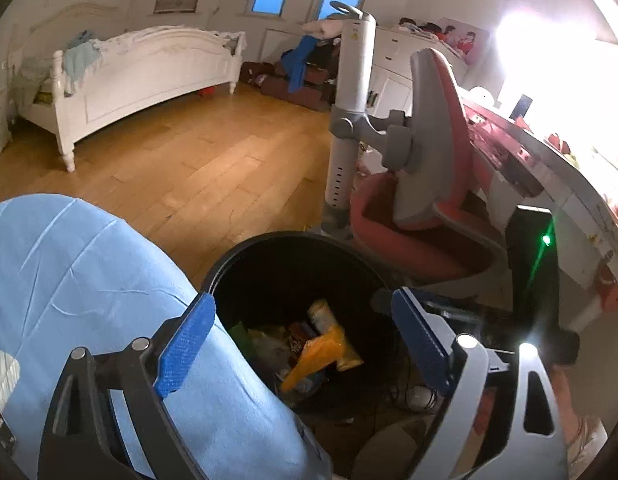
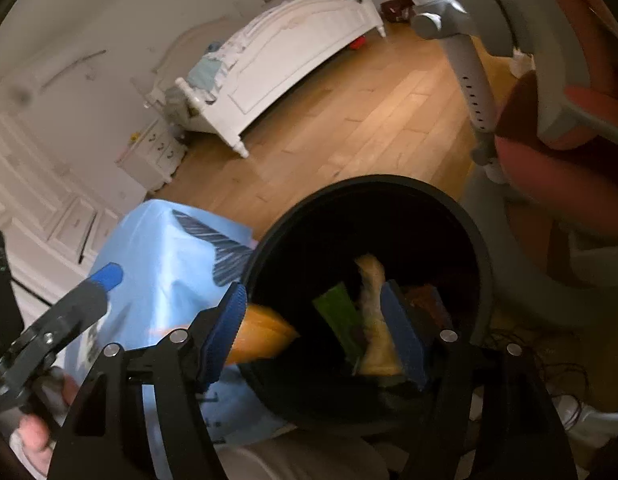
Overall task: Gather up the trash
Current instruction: 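Drop the orange chip bag and gold wrapper into the black bin, then grasp the black battery card with left tool while right grasps clear lid, then carry the battery card and clear lid into the black bin and release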
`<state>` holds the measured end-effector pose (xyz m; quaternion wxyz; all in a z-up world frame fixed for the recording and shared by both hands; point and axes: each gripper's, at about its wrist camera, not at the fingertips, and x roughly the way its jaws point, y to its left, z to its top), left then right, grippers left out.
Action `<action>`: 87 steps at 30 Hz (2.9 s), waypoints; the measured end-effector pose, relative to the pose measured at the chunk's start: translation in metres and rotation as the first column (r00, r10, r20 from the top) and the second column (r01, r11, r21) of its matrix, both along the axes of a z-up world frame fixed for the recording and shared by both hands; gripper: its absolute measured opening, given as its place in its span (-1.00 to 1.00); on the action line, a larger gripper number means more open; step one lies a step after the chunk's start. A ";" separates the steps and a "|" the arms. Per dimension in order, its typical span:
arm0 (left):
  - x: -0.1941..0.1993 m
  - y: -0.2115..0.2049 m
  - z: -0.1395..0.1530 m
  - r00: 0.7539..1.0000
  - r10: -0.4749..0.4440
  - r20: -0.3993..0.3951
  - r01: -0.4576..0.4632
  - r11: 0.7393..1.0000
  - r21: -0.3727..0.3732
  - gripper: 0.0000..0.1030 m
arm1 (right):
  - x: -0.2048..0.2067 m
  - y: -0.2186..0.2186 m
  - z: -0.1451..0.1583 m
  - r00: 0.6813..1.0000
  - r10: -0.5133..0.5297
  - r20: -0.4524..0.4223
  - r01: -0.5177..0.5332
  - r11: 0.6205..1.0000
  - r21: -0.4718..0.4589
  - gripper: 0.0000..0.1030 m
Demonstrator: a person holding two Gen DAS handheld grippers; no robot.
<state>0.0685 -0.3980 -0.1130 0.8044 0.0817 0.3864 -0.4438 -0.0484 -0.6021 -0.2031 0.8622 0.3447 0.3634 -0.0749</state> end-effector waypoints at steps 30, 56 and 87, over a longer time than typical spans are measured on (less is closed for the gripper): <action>0.059 0.241 -0.027 0.909 0.409 0.079 -0.416 0.876 0.246 0.90 | 0.135 0.232 0.078 0.907 0.421 0.009 -0.415 0.897 -0.156 0.51; 0.075 0.350 -0.005 0.870 0.493 0.026 -0.493 0.868 0.060 0.59 | 0.289 0.390 0.063 0.742 0.647 -0.174 -0.658 0.655 -0.371 0.51; 0.016 0.209 0.067 0.919 0.305 0.248 -0.318 0.948 0.013 0.59 | 0.108 0.191 0.112 0.906 0.396 0.148 -0.364 0.909 -0.201 0.06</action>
